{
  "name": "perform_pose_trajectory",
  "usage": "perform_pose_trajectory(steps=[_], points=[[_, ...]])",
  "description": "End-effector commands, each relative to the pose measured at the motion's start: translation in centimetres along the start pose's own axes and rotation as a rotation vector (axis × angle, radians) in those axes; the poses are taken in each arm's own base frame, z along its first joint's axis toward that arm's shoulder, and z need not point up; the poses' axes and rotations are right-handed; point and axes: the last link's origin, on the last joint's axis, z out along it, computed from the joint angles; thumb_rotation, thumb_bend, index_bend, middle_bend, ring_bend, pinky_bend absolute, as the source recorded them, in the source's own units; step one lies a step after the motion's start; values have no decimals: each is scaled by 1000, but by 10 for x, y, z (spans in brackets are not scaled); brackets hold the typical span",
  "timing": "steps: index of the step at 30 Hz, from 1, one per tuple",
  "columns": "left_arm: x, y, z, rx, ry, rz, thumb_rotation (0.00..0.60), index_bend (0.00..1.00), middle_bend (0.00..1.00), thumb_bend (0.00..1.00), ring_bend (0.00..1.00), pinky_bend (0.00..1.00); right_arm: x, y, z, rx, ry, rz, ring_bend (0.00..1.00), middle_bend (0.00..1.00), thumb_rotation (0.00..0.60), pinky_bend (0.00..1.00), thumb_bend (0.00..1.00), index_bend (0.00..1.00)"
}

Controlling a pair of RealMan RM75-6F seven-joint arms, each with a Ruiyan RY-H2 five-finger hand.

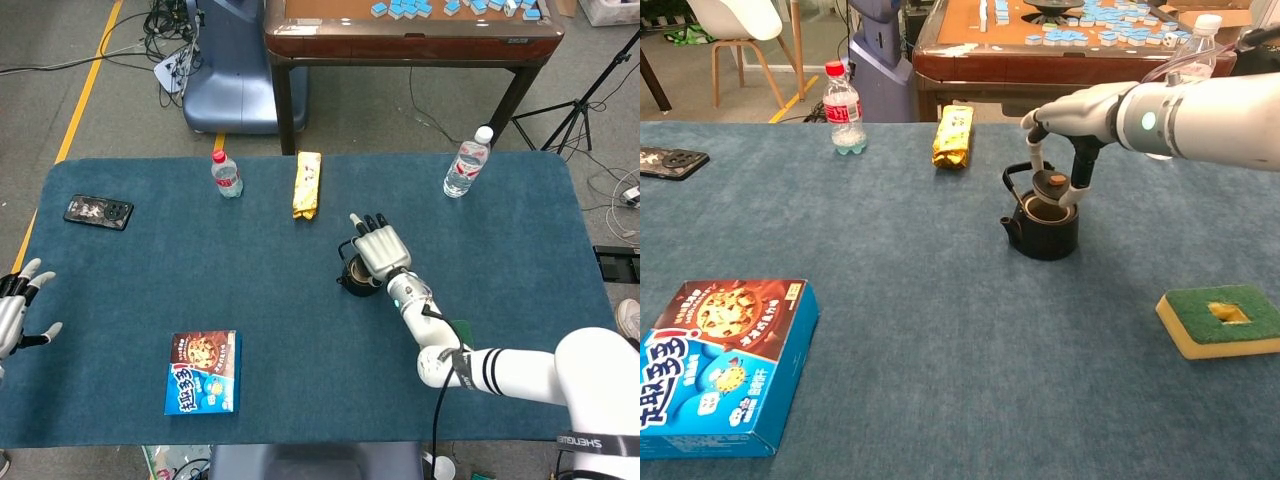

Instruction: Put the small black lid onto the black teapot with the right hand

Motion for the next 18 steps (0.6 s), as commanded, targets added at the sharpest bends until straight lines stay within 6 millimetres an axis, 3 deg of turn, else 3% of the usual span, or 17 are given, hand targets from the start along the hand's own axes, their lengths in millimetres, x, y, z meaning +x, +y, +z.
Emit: perform_pose_trajectory(steps=[1, 18], points=[[0, -1, 0, 1, 0, 0, 600, 156, 0, 258, 0, 0, 0, 0, 0, 1, 0, 0, 0, 0, 600, 0, 218, 396], [-1, -5, -1, 3, -1, -7, 600, 156, 0, 258, 0, 0, -3, -5, 5, 9, -8, -15, 0, 0, 600, 0, 218, 396]])
